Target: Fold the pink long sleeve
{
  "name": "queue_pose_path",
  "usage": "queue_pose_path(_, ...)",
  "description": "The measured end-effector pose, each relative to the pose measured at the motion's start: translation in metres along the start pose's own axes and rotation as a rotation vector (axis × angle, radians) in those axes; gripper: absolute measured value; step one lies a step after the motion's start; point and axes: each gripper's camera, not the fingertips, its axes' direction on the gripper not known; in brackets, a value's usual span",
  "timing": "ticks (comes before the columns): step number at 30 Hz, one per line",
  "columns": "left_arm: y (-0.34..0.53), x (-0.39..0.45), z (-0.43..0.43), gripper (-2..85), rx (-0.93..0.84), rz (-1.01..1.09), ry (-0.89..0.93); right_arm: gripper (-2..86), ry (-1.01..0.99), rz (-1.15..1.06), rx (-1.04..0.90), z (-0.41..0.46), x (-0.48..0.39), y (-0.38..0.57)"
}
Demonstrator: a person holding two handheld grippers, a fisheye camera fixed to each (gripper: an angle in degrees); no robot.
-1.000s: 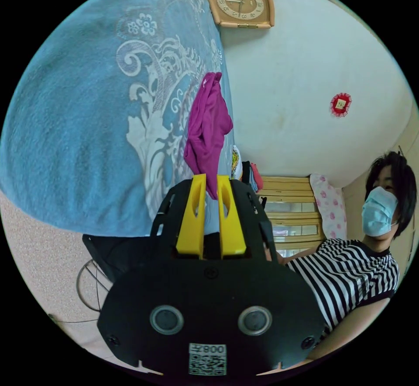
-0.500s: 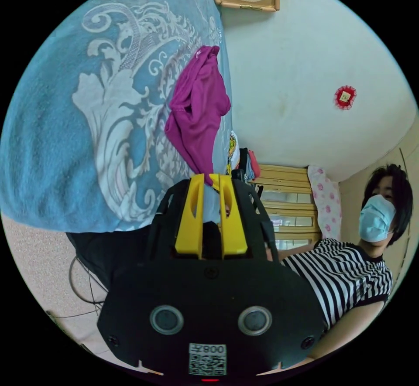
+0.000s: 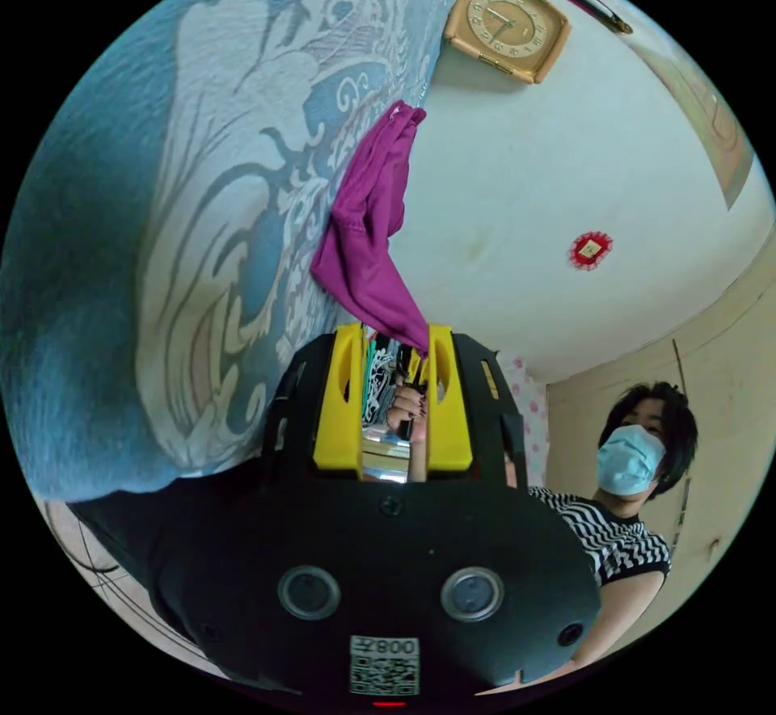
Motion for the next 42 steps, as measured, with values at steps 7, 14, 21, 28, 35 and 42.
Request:
queue_pose_path(7,-0.002,-0.025,0.022,10.4,0.081,-0.021,-0.005,1.9,-0.005,-0.012,0.009,-0.017,0.0,0.036)
queue_pose_path(14,0.011,-0.054,0.03,5.0,0.198,0.001,-0.035,1.8,-0.001,-0.022,0.027,-0.041,0.002,0.077)
queue_pose_path(21,0.04,-0.071,0.06,3.5,0.178,0.078,-0.095,1.8,-0.001,-0.013,0.046,-0.067,0.005,0.131)
queue_pose_path(28,0.086,-0.084,0.1,3.4,0.065,0.168,-0.163,1.8,0.027,-0.025,0.055,-0.109,-0.005,0.218)
queue_pose_path(35,0.15,-0.113,0.148,3.2,-0.021,0.255,-0.154,1.7,0.011,-0.08,0.099,-0.154,-0.027,0.323)
queue_pose_path(42,0.201,-0.131,0.214,3.1,-0.137,0.426,-0.119,1.7,0.011,-0.215,0.171,-0.21,-0.062,0.421)
